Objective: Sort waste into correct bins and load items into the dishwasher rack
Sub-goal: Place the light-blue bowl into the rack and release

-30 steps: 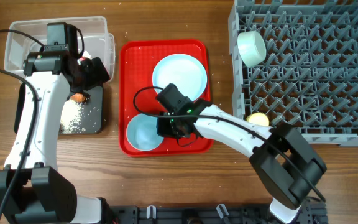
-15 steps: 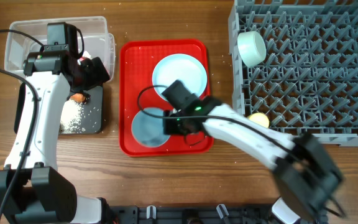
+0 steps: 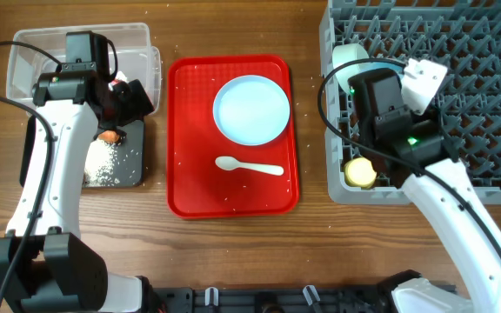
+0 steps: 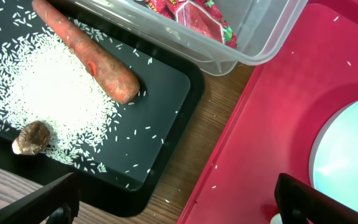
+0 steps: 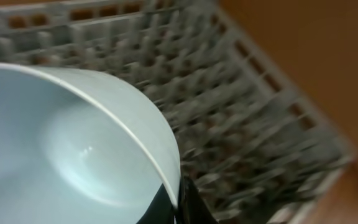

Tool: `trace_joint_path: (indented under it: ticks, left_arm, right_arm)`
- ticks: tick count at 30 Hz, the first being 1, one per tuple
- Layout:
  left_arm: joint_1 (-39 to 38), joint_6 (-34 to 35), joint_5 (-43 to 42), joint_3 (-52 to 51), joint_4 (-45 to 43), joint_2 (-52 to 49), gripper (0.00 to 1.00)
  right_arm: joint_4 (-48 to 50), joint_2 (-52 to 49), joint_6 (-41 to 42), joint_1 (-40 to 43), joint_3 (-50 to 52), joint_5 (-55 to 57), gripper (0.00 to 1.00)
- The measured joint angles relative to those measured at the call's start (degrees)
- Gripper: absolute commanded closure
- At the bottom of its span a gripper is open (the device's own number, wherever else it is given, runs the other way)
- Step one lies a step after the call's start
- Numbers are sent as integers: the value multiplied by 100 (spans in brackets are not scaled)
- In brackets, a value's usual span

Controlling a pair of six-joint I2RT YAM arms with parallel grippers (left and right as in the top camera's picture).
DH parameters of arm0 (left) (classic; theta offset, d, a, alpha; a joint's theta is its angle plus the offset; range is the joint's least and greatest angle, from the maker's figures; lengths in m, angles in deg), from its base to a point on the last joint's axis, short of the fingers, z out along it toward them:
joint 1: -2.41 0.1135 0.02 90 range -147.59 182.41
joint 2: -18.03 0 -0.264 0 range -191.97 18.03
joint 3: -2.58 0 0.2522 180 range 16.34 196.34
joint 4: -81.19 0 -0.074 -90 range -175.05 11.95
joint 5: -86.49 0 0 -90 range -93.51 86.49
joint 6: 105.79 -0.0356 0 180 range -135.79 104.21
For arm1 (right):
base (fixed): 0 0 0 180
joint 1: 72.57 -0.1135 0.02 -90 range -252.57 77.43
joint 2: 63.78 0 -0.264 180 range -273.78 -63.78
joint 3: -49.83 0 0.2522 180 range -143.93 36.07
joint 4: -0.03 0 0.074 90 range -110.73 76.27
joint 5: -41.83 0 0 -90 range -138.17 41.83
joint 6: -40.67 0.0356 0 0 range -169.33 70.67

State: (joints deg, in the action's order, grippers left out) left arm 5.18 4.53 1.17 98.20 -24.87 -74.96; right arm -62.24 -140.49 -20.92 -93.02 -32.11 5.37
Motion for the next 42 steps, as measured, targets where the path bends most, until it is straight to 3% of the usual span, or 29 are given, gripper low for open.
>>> trace_joint_path:
  ticks: [5,10,20,29,32,33,34,42]
  left_arm:
    - [0,0,-2,0,0,0,0]
    - [0,0,-2,0,0,0,0]
    - [0,0,0,0,0,0,0]
    - [0,0,0,0,0,0,0]
    - [0,0,0,0,0,0,0]
    - [0,0,0,0,0,0,0]
    - [0,0,0,0,2,0,0]
    - [0,0,-2,0,0,0,0]
  right_arm:
    - [511,-793,-2369,2,-7,881,96]
    - [623,-1515,-3652,2,-7,1062,96]
    - [896,-1945,-4116,-46,-55,1394,96]
    - [918,-1947,-4142,-369,-66,970,95]
    - [800,-1947,-4157,-448,-70,896,66]
    - [743,-1947,-4194,-501,-70,813,45]
    - [713,-1952,-4203,-588,-68,726,0]
    - [570,-2011,-4199,-1235,-63,278,0]
